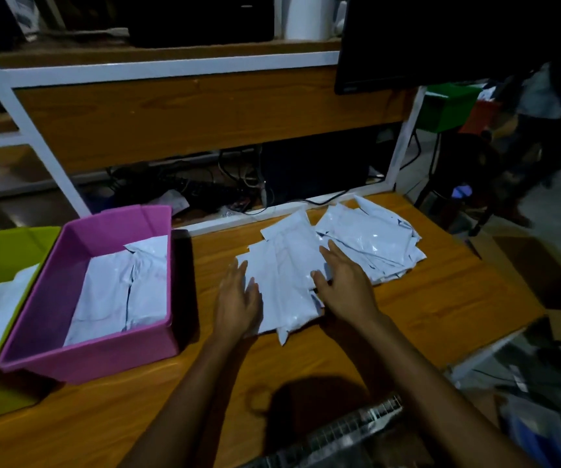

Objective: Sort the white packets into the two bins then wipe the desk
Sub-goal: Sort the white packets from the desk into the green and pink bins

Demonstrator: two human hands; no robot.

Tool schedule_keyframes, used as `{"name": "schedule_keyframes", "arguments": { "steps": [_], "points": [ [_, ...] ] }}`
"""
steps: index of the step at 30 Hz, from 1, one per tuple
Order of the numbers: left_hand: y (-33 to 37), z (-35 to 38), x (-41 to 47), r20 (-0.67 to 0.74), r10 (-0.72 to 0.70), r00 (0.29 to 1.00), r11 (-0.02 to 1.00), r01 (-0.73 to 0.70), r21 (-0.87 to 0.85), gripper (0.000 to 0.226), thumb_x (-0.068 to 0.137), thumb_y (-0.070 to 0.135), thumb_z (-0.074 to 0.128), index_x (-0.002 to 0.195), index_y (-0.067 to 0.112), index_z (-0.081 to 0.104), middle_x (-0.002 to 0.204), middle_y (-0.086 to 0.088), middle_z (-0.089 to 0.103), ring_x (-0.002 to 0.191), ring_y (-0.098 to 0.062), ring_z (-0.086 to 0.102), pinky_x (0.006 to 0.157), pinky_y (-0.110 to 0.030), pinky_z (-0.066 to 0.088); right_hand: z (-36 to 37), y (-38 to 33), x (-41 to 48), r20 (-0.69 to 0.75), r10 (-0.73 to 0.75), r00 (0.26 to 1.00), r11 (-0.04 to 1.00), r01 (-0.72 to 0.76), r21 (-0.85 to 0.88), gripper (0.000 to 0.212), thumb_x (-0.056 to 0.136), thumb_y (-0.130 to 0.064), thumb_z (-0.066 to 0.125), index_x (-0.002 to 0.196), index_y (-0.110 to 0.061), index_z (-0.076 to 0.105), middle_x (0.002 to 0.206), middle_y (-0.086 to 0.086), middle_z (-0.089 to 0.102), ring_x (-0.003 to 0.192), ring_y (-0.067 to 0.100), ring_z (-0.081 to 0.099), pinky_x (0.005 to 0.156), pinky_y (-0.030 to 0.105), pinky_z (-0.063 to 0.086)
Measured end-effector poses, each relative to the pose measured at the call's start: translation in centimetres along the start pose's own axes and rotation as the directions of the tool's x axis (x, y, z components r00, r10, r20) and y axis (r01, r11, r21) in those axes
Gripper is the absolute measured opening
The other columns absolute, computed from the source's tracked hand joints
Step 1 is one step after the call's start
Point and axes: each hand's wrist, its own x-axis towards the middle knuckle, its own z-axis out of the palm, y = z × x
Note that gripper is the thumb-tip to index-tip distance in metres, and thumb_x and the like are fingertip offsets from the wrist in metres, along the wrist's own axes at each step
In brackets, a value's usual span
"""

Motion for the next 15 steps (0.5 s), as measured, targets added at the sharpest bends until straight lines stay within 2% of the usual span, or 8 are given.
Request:
{"name": "schedule_keyframes", "arguments": {
  "steps": [3,5,7,9,12,15],
  "points": [
    [-0.7,2.6,2.7,0.055,-0.036,0.998,0.999,0.036,0.005,0.052,0.101,0.031,0.04,0.149,0.013,0.032,0.158,-0.004,0.027,0.145,-0.021,0.026,0.116,-0.041,0.029,1.4,1.2,4.0,0.013,-0.019,1.0,1.0,0.019,-0.024,0.051,0.097,-0.027,0.051,0.145,-0.012,0.041,0.156,0.003,0.03,0.143,0.02,0.029,0.114,0.032,0.028],
    [-1.3,3.9,3.5,0.146,-0.083,0.986,0.997,0.083,0.001,0.056,0.102,0.037,0.035,0.151,0.013,0.026,0.159,-0.001,0.021,0.148,-0.018,0.018,0.12,-0.038,0.021,2.3,1.7,5.9,0.026,-0.03,0.999,0.998,0.032,-0.058,0.047,0.098,-0.021,0.048,0.143,-0.008,0.042,0.156,0.006,0.03,0.144,0.02,0.028,0.115,0.031,0.026],
    [-2.1,5.1,4.0,0.201,-0.132,0.971,0.99,0.12,0.072,0.061,0.101,0.045,0.027,0.153,0.013,0.021,0.16,-0.002,0.018,0.149,-0.019,0.013,0.121,-0.036,0.013,3.6,2.3,8.0,0.075,-0.041,0.996,0.994,0.048,-0.096,0.046,0.099,-0.015,0.045,0.144,-0.006,0.04,0.156,0.01,0.028,0.145,0.02,0.026,0.115,0.026,0.02],
    [-3.0,5.8,4.6,0.174,-0.151,0.973,0.974,0.116,0.197,0.064,0.098,0.047,0.02,0.152,0.014,0.022,0.16,-0.004,0.02,0.149,-0.02,0.012,0.121,-0.039,0.008,5.1,3.0,10.0,0.124,-0.052,0.991,0.991,0.067,-0.117,0.047,0.098,-0.012,0.044,0.145,-0.006,0.038,0.157,0.01,0.025,0.146,0.019,0.022,0.115,0.023,0.018],
    [-3.6,5.9,6.1,0.131,-0.181,0.975,0.928,0.126,0.35,0.054,0.103,0.035,0.025,0.153,0.015,0.021,0.161,-0.005,0.017,0.15,-0.023,0.009,0.12,-0.044,0.007,7.1,3.9,12.2,0.202,-0.084,0.976,0.975,0.122,-0.183,0.05,0.098,-0.013,0.043,0.147,-0.008,0.033,0.159,0.008,0.021,0.147,0.016,0.018,0.115,0.025,0.021],
    [-4.1,5.3,7.7,0.109,-0.235,0.966,0.88,0.164,0.447,0.052,0.102,0.024,0.028,0.153,0.017,0.018,0.161,-0.009,0.013,0.15,-0.027,0.006,0.119,-0.046,0.008,8.5,4.7,13.5,0.269,-0.117,0.956,0.947,0.189,-0.26,0.052,0.101,-0.027,0.041,0.148,-0.007,0.029,0.16,0.01,0.019,0.148,0.018,0.015,0.116,0.026,0.018]
  ]
}}
